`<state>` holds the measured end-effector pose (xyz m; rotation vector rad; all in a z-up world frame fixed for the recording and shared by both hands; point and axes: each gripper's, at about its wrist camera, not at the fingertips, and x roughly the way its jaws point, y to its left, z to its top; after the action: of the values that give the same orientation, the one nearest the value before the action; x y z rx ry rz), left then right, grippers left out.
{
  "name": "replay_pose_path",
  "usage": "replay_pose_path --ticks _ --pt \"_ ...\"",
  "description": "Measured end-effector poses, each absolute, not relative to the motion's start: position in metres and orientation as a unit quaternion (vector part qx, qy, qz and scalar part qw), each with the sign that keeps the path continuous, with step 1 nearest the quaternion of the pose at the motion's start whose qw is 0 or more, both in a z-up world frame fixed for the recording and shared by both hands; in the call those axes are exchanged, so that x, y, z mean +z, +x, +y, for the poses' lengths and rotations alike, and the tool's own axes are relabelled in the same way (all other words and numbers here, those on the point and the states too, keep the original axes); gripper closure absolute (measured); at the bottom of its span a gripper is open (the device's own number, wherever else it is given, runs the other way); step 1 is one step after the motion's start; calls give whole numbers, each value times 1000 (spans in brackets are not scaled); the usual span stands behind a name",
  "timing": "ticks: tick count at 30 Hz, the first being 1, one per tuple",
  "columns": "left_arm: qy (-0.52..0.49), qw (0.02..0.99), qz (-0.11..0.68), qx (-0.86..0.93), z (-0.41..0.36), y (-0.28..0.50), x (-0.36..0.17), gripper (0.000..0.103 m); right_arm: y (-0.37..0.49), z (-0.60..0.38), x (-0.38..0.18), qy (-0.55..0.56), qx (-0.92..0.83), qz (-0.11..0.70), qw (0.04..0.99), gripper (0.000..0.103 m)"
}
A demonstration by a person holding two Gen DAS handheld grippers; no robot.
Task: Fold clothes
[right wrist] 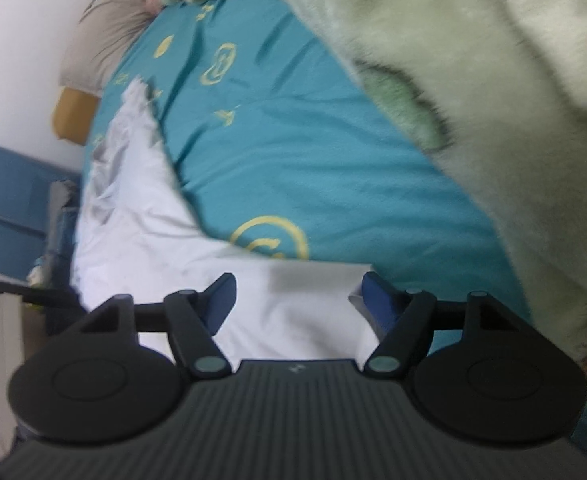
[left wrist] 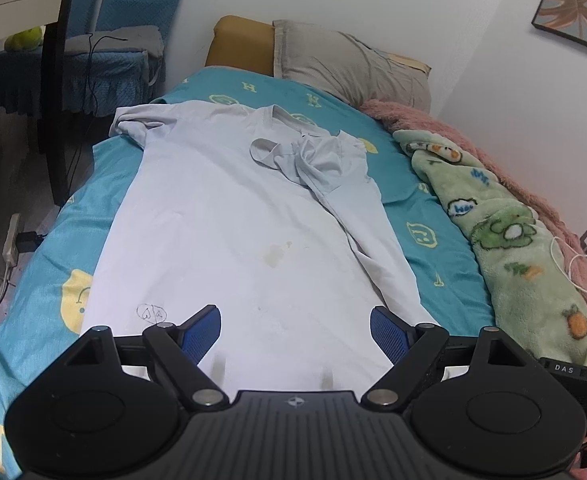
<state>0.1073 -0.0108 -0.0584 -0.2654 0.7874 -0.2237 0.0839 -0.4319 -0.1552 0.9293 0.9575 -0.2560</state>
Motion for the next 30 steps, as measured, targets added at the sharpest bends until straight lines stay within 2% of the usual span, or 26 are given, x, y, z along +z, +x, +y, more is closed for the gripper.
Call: replay_pose_path --ticks 8,12,13,15,16,18,30 --pt "-147 901 393 -107 -9 110 -63 19 84 -440 -161 407 -172 451 776 30" --pt "-150 900 394 -107 -10 111 -64 19 89 -436 -172 406 -162 473 765 34" --pt "-151 900 394 -107 -11 112 -64 19 90 -433 -174 404 -157 479 763 39" --pt "-154 900 394 -106 -10 112 -65 19 92 -425 -170 387 -143 487 770 60" --pt "-157 899 395 -106 -10 113 -65 19 92 -421 -167 377 -136 490 774 68" --pt "-164 897 396 -109 -10 114 -64 19 93 -413 -161 357 -122 495 782 96" --pt "-197 903 367 -107 9 115 -39 20 46 -316 -52 155 14 387 909 98"
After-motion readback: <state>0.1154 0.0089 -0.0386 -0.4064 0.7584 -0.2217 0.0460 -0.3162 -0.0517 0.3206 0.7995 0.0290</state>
